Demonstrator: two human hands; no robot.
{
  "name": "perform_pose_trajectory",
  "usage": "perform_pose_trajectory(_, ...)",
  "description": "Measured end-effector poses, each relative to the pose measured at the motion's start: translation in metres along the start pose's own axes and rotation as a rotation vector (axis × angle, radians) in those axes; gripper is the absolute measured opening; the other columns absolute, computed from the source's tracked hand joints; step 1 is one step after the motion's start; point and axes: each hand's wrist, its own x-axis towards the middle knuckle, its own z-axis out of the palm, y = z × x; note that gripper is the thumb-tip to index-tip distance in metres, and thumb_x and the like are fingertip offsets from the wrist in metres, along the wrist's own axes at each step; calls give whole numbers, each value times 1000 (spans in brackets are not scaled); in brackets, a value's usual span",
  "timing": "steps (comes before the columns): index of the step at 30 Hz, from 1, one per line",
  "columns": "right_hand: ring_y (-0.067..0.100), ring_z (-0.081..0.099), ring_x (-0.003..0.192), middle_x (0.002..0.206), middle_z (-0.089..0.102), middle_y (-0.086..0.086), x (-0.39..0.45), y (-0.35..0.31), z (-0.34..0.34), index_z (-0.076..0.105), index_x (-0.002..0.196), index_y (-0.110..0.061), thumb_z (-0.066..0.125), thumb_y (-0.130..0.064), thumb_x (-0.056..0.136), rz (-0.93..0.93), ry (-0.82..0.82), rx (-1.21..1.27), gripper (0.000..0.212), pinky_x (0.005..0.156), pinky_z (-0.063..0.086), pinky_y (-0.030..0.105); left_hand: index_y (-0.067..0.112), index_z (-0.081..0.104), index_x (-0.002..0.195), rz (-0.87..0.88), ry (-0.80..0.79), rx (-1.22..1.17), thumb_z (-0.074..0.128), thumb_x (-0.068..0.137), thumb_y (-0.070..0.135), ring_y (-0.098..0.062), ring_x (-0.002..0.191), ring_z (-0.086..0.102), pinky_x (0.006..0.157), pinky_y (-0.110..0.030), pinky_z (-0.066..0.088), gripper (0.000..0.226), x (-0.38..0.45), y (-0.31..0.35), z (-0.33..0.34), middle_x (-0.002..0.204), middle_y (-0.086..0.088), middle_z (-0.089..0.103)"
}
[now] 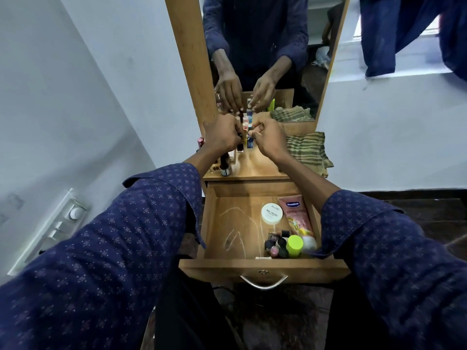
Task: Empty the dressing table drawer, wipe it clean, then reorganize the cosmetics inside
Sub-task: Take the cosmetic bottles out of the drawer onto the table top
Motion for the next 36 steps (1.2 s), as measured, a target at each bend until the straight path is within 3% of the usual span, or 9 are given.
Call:
perform_pose_trajectory(3,9,59,66,72,66,-2,7,3,11,70,87,-12,74,-7,91,20,19,-14,7,61,49,27,19,78,73,-43,-14,30,82,79,12,-18,80,67,91,-57,55,10,11,-4,2,72,8,71)
perform_pose_trajectory(5,7,61,66,73,69,0,9,5,18,72,88,-10,76,-7,89,16,34,-8,5,68,56,35,20,78,72,-54,-24,36,83,78,13,-18,78,67,90,-59,55,10,15,-4,3,70,8,70)
perform_pose_trajectory(9,-9,52,63,76,70,-1,13,9,30,74,93,-9,78,-7,89,0,54,-31,7,58,41,5,18,77,73,-62,-7,62,81,79,16,-21,76,66,89,-58,55,7,22,-5,11,68,5,69)
perform_pose_trajectory(16,-5,56,67,81,72,-2,16,9,34,75,94,-13,81,-13,88,19,45,-27,9,56,39,3,20,75,77,-62,5,73,81,84,17,-23,78,66,92,-56,55,10,23,-3,9,71,2,69)
perform_pose_trajectory(18,0,59,69,80,72,-2,14,8,33,74,95,-12,81,-13,88,20,41,-30,9,61,44,9,22,72,74,-61,7,91,81,84,18,-24,79,66,91,-55,55,13,20,0,7,72,1,68)
perform_pose_trajectory(21,10,65,77,77,68,-5,13,10,30,73,96,-12,82,-13,88,29,32,-31,12,73,55,29,21,71,70,-60,24,101,82,81,18,-24,80,67,89,-56,55,15,17,3,3,73,2,69)
perform_pose_trajectory(24,12,68,79,75,66,-8,10,10,25,72,94,-14,82,-11,86,44,25,-24,14,75,58,33,21,66,65,-58,51,107,77,79,12,-25,83,67,89,-56,54,20,12,6,1,73,2,69)
perform_pose_trajectory(30,13,69,80,83,71,-2,-5,7,8,70,93,-19,84,-14,86,36,-3,-23,17,71,56,29,19,64,90,81,180,156,76,86,11,-27,108,59,97,-49,46,15,-14,18,2,103,-3,69)
perform_pose_trajectory(36,15,70,73,86,76,3,-38,14,-18,76,94,-15,80,-11,87,5,-144,-76,9,71,61,36,15,65,109,200,265,90,76,86,10,-25,99,61,73,-35,45,26,-62,37,21,109,-5,70)
